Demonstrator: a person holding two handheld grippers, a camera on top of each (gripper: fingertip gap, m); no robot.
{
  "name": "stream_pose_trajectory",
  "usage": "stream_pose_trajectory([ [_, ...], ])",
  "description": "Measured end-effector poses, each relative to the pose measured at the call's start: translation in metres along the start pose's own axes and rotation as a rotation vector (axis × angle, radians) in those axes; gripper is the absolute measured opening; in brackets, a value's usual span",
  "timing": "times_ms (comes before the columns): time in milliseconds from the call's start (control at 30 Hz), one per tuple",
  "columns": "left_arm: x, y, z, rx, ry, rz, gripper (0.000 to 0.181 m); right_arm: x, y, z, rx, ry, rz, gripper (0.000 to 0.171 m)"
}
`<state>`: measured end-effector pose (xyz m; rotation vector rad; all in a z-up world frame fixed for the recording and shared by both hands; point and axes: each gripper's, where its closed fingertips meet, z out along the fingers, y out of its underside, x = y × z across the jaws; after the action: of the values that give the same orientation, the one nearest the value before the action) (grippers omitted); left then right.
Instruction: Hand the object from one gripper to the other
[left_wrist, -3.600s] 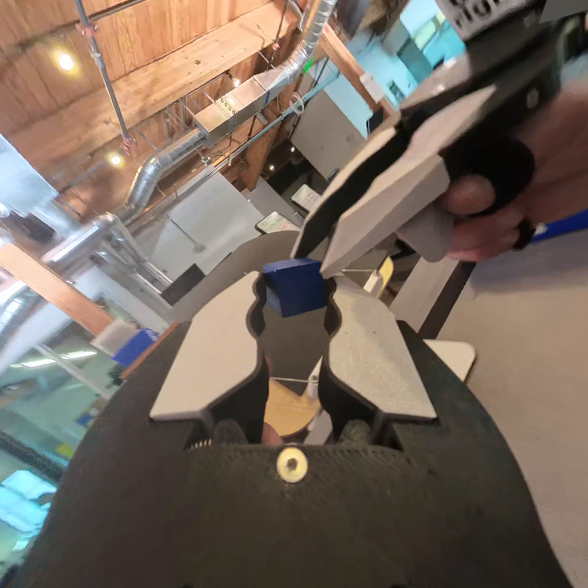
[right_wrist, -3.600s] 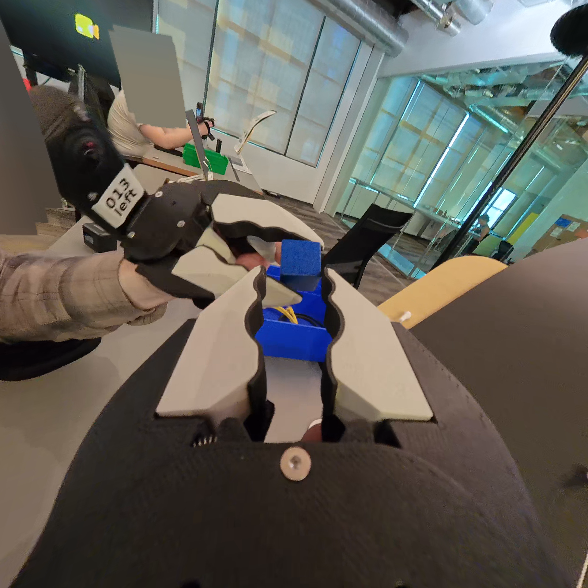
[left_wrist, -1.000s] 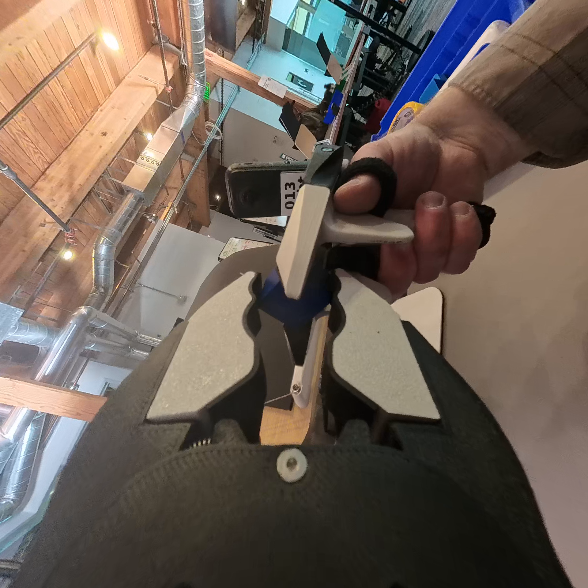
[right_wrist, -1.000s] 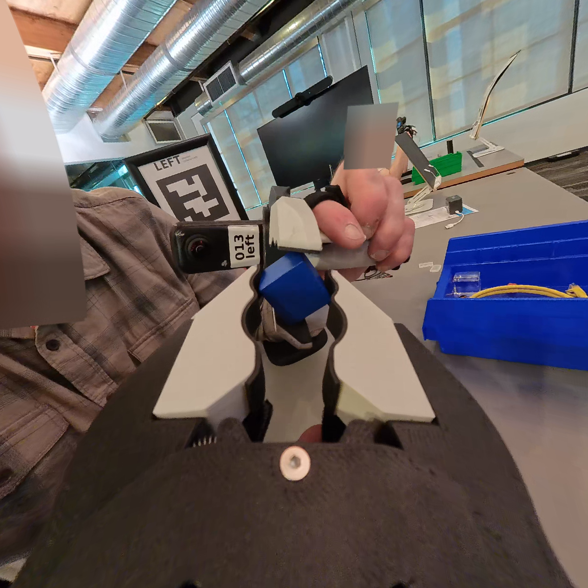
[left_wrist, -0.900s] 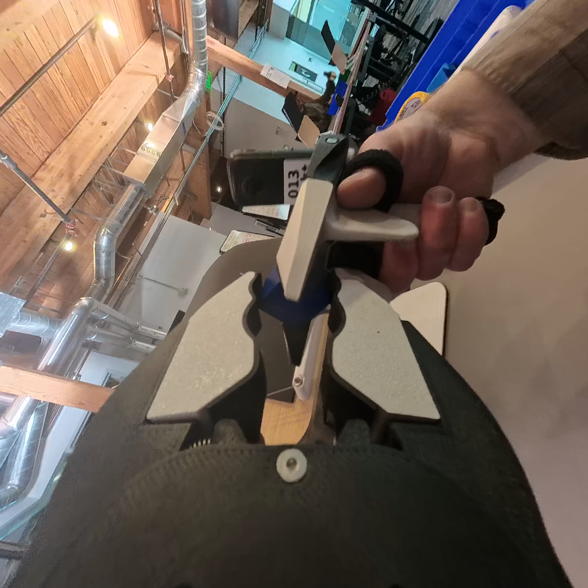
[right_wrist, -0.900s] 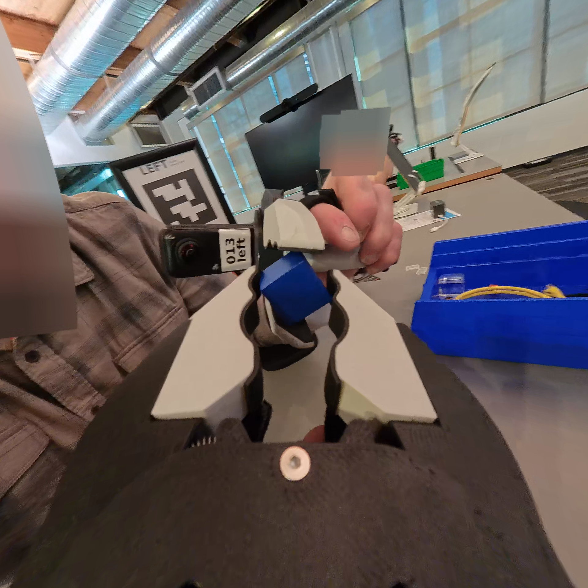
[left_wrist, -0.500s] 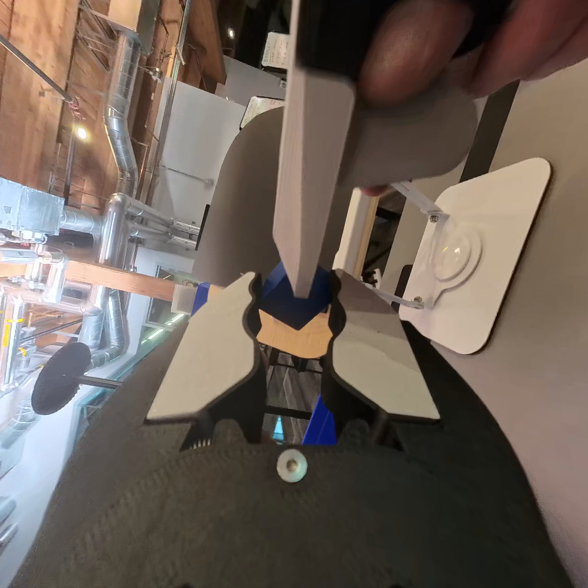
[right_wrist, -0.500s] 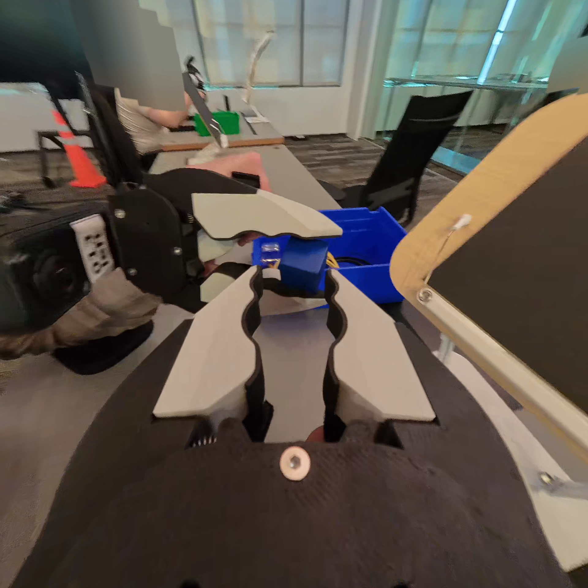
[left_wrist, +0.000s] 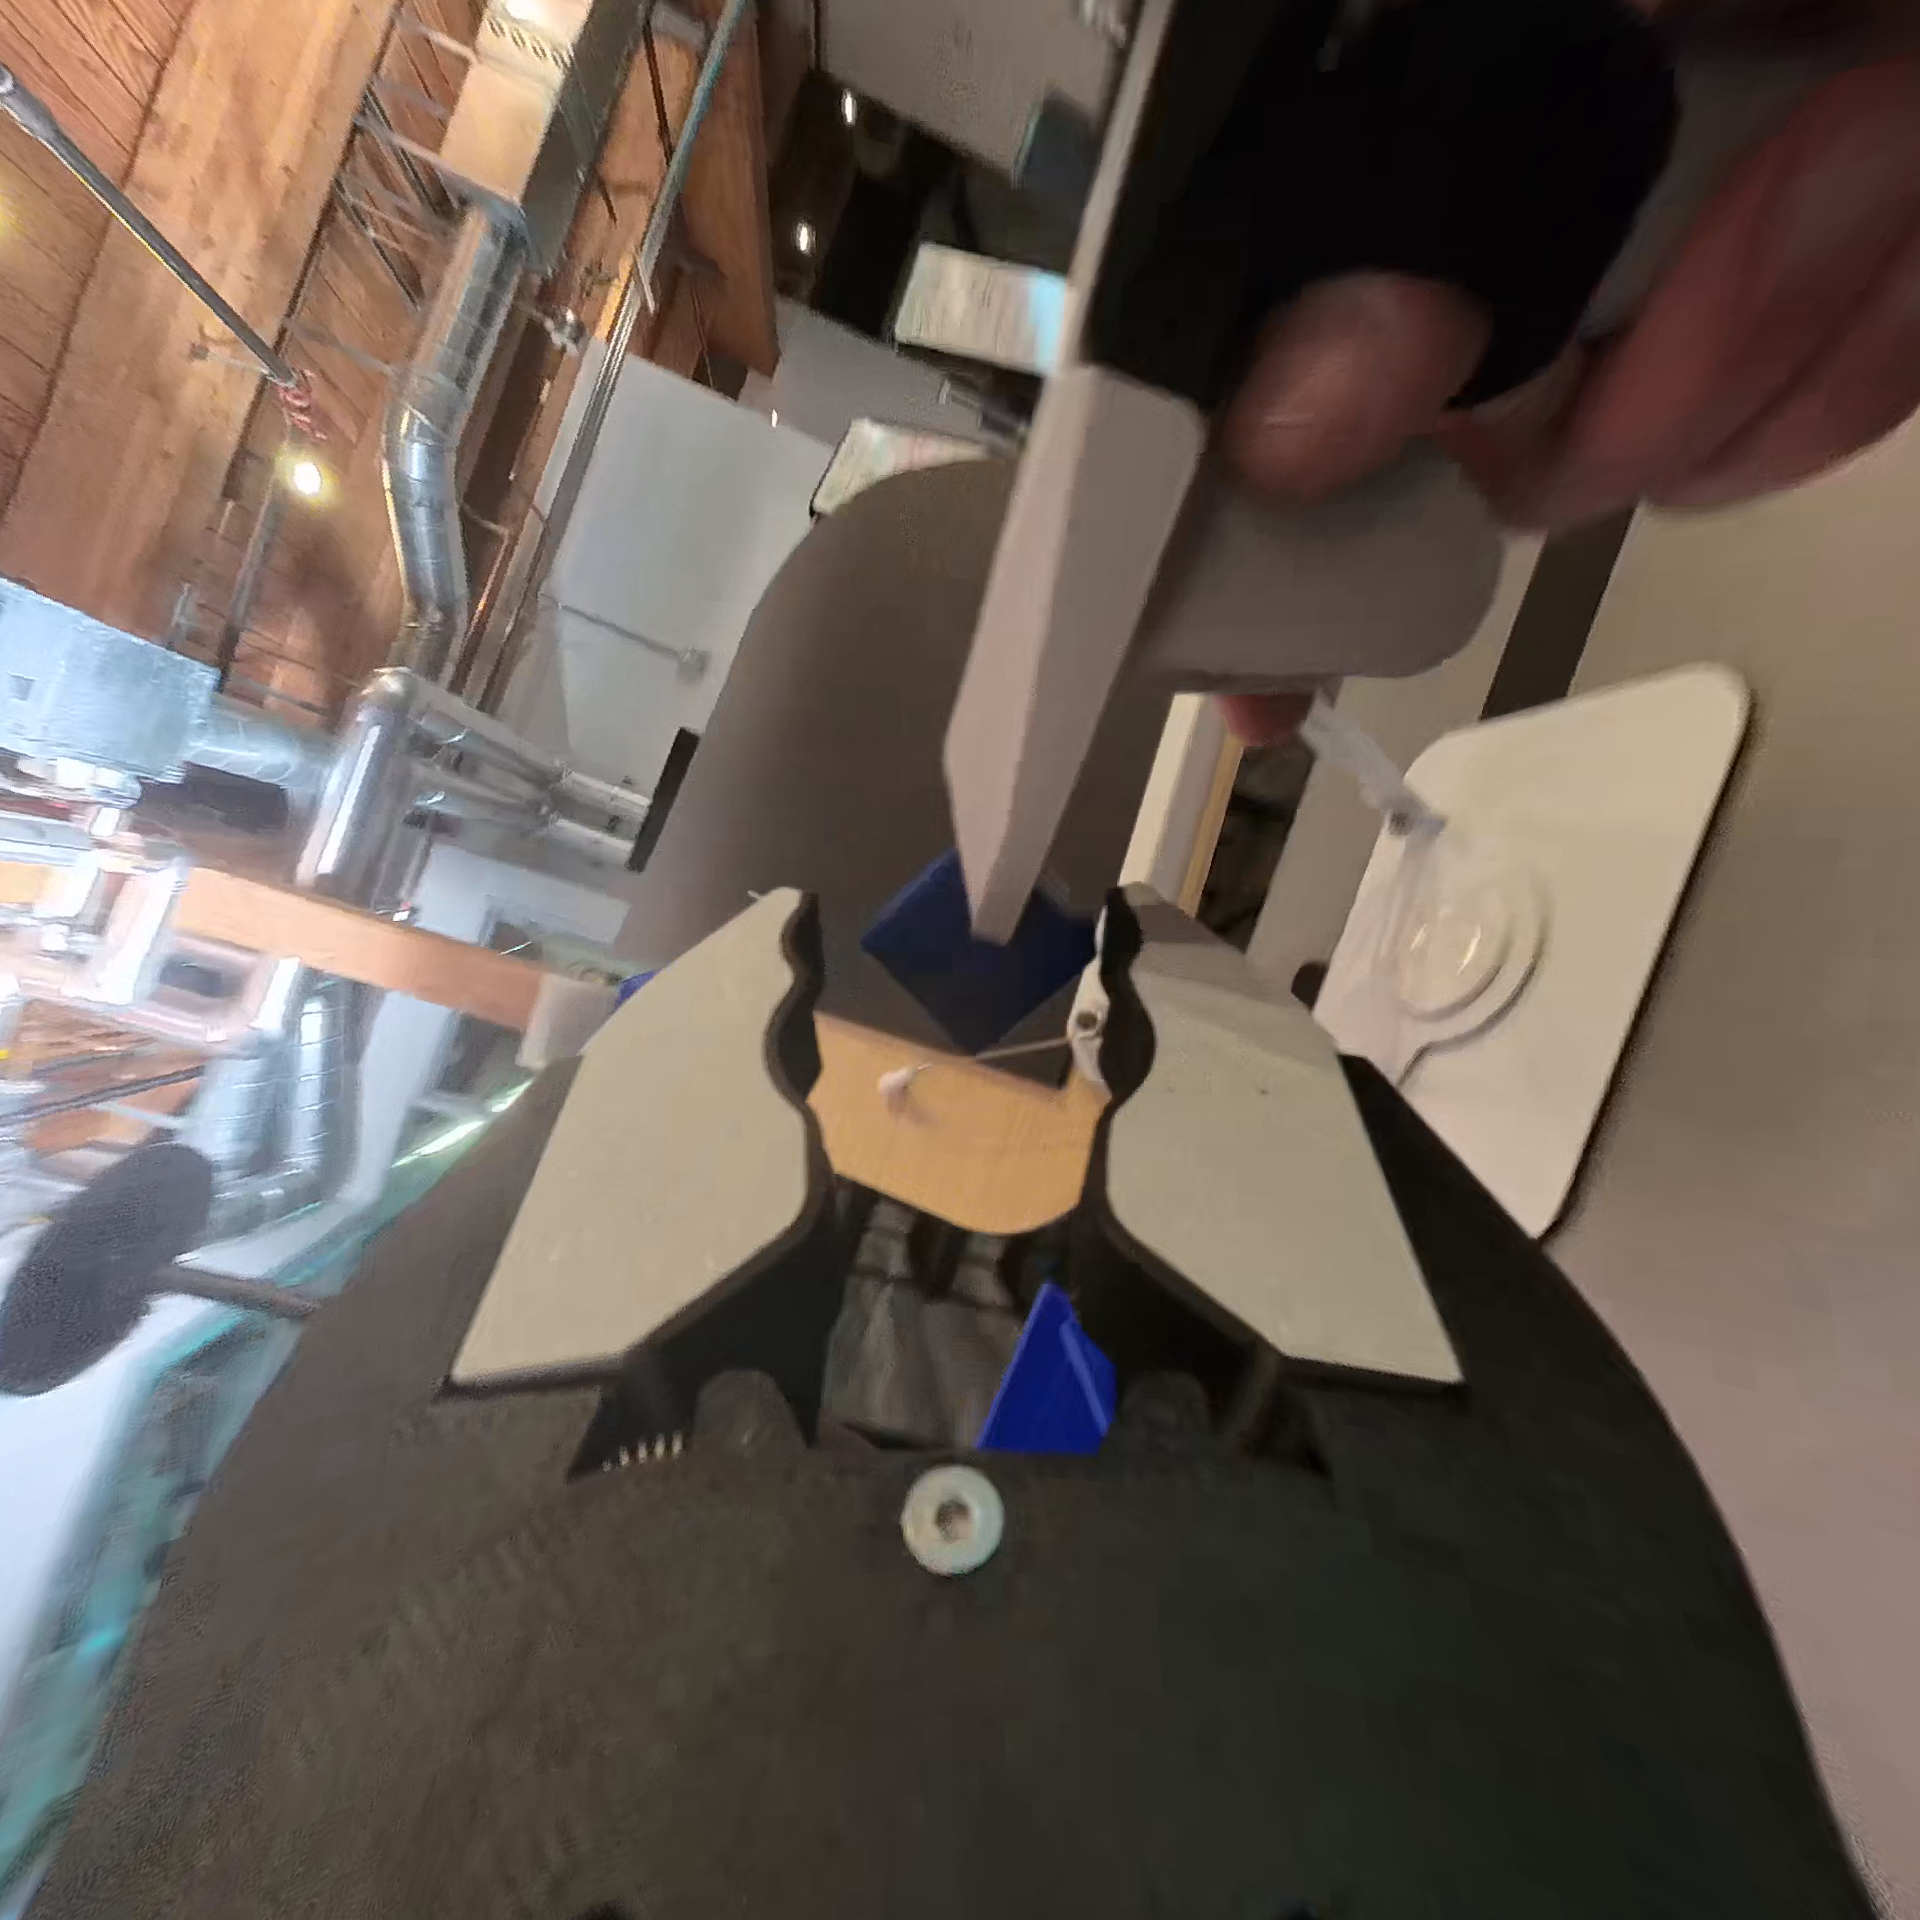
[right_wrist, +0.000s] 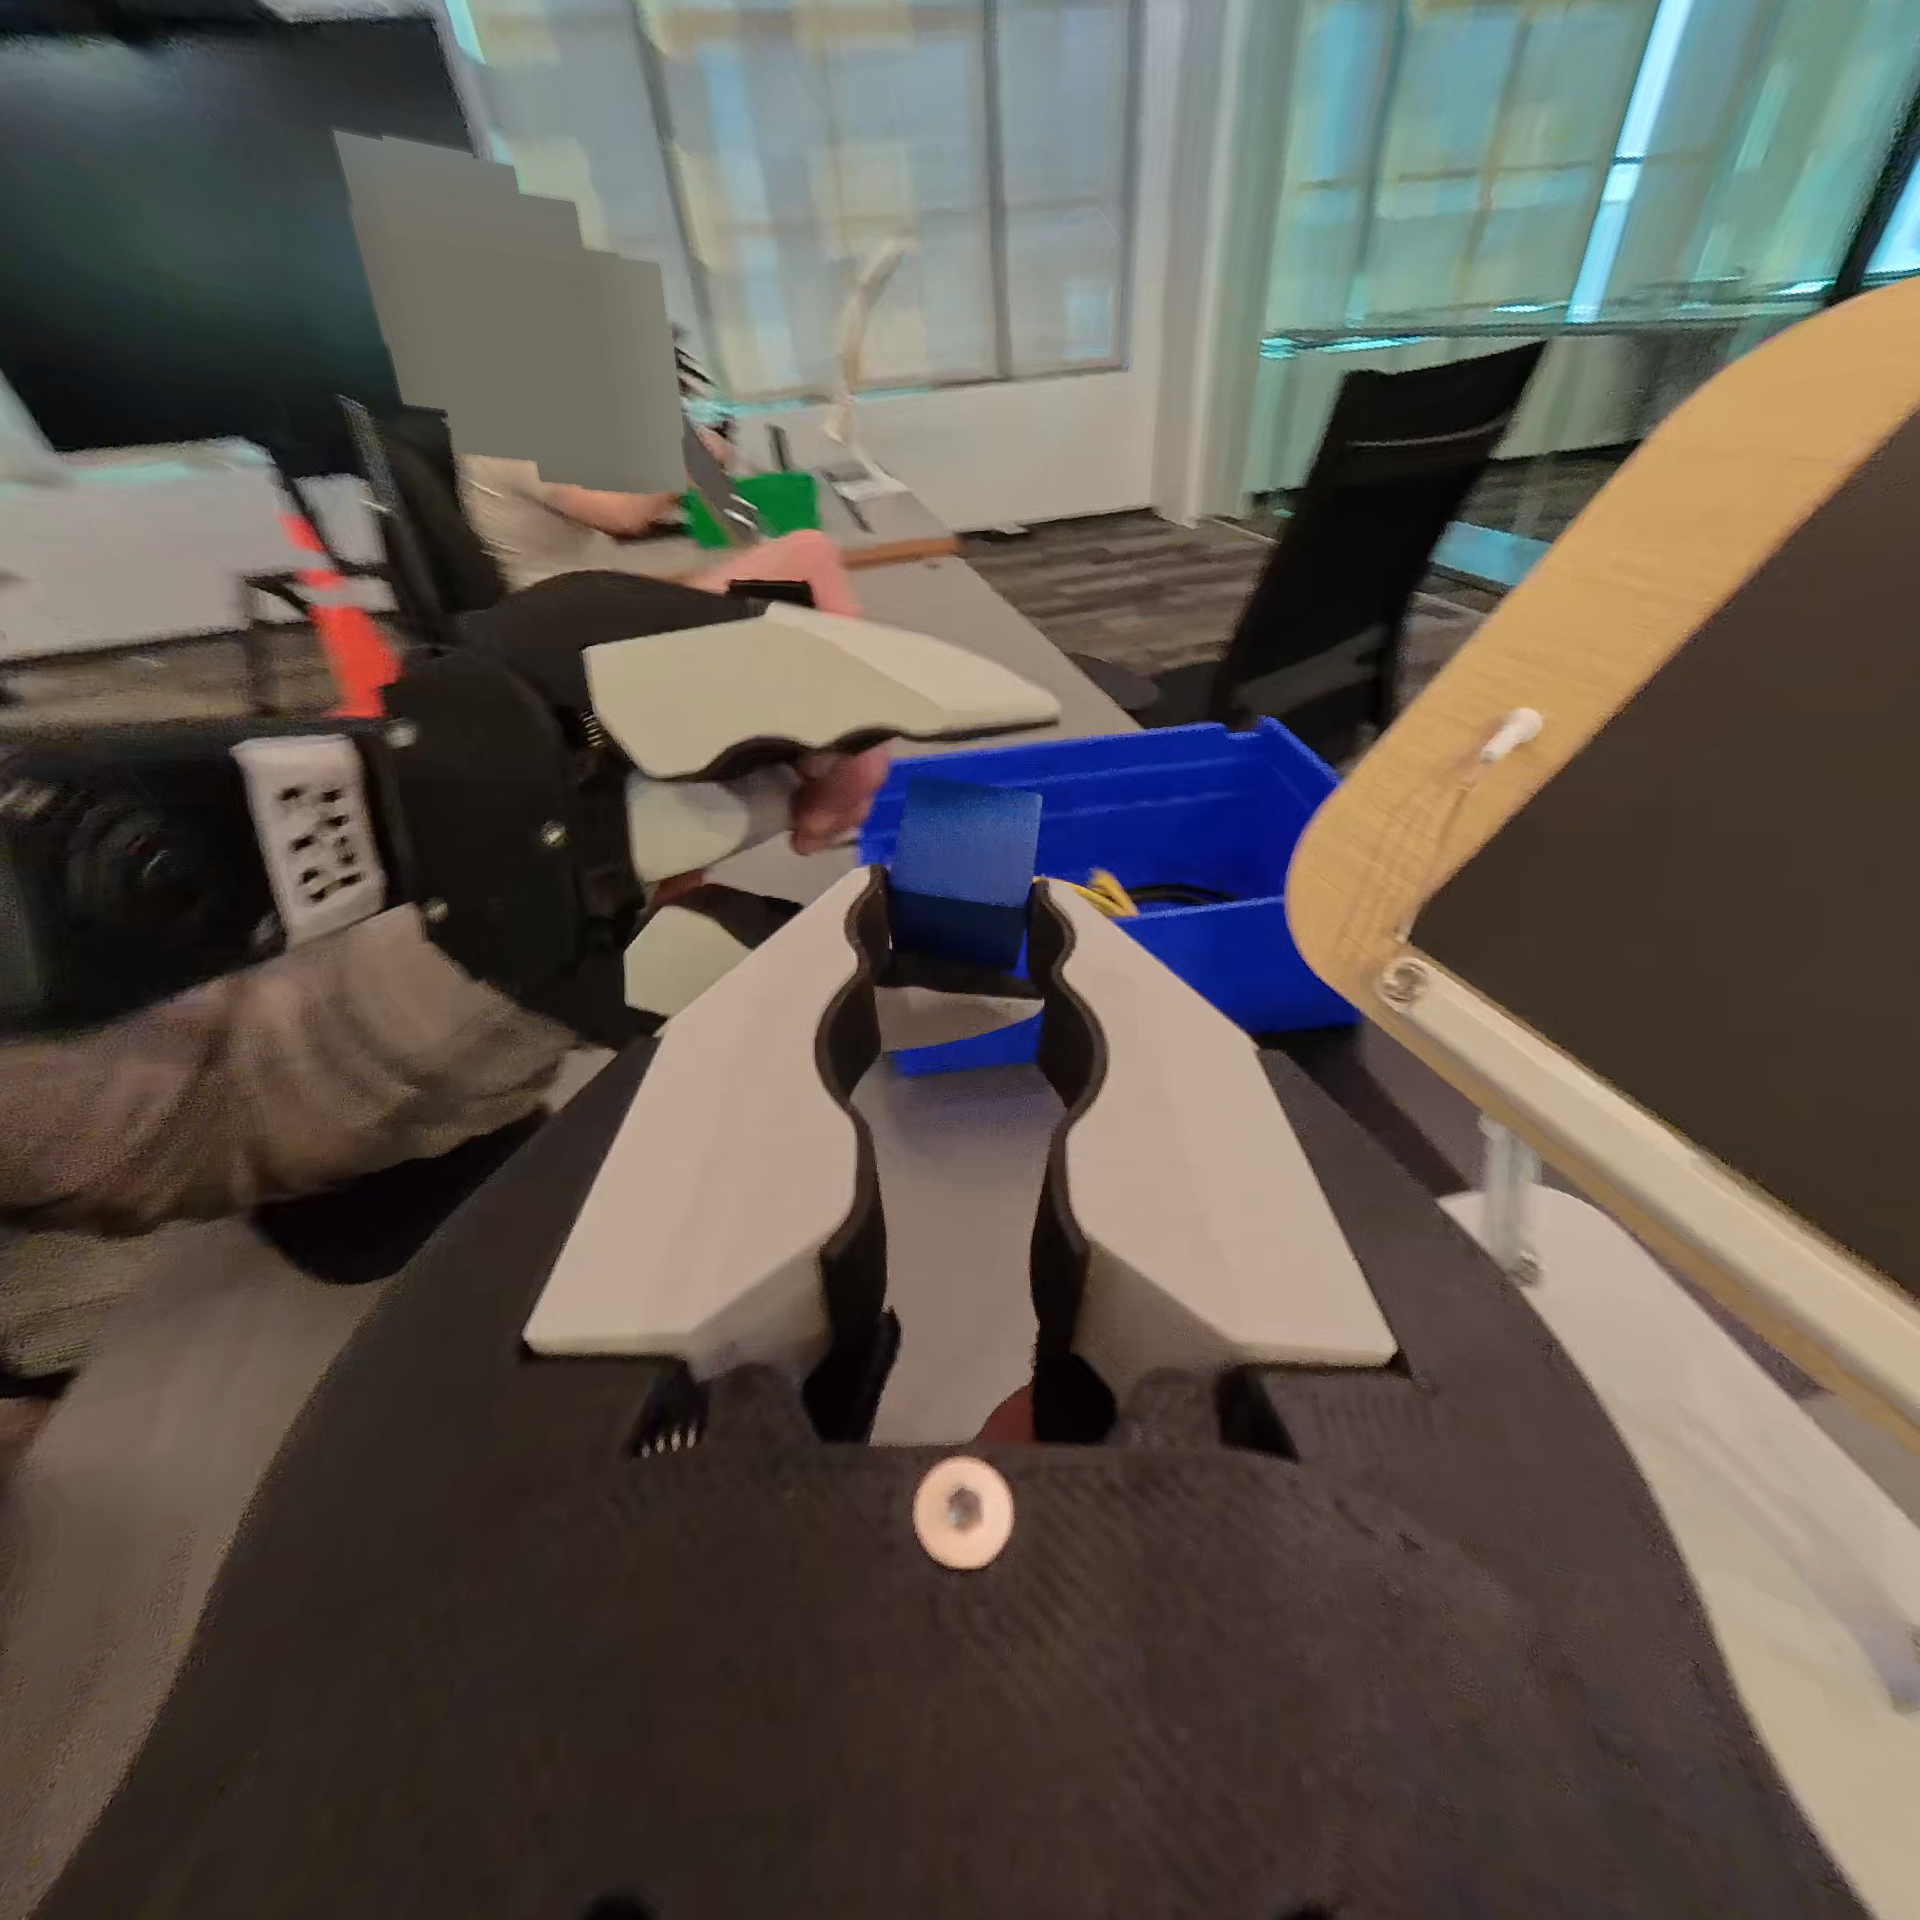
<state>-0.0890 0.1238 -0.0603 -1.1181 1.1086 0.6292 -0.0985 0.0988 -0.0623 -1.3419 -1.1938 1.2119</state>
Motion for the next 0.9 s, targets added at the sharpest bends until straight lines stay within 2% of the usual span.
stream_pose_trajectory([
  [167,-0.008,-0.025,-0.015,0.208,0.115,-0.291,0.052,-0.008,-0.014,-0.021,0.16,-0.237,0.13,0.023],
  [267,-0.011,-0.036,-0.021,0.306,0.2,-0.503,0.05,-0.008,-0.018,-0.029,0.233,-0.303,0.161,0.023],
  [367,-0.015,-0.043,-0.024,0.367,0.289,-0.703,0.048,-0.01,-0.018,-0.031,0.266,-0.326,0.129,0.023],
  [500,-0.008,-0.052,-0.028,0.419,0.55,-1.058,0.052,-0.02,-0.022,-0.037,0.32,-0.312,-0.041,0.023],
  [567,-0.014,-0.056,-0.031,0.494,0.613,-1.196,0.046,-0.023,-0.022,-0.038,0.315,-0.288,-0.124,0.023],
  [667,-0.017,-0.057,-0.032,0.53,0.625,-1.254,0.035,-0.026,-0.019,-0.038,0.291,-0.28,-0.181,0.023],
  [767,-0.005,-0.058,-0.03,0.484,0.65,-1.206,0.034,-0.029,-0.023,-0.041,0.324,-0.294,-0.186,0.023],
  [900,-0.005,-0.062,-0.031,0.514,0.686,-1.252,0.032,-0.034,-0.021,-0.041,0.326,-0.311,-0.211,0.024],
])
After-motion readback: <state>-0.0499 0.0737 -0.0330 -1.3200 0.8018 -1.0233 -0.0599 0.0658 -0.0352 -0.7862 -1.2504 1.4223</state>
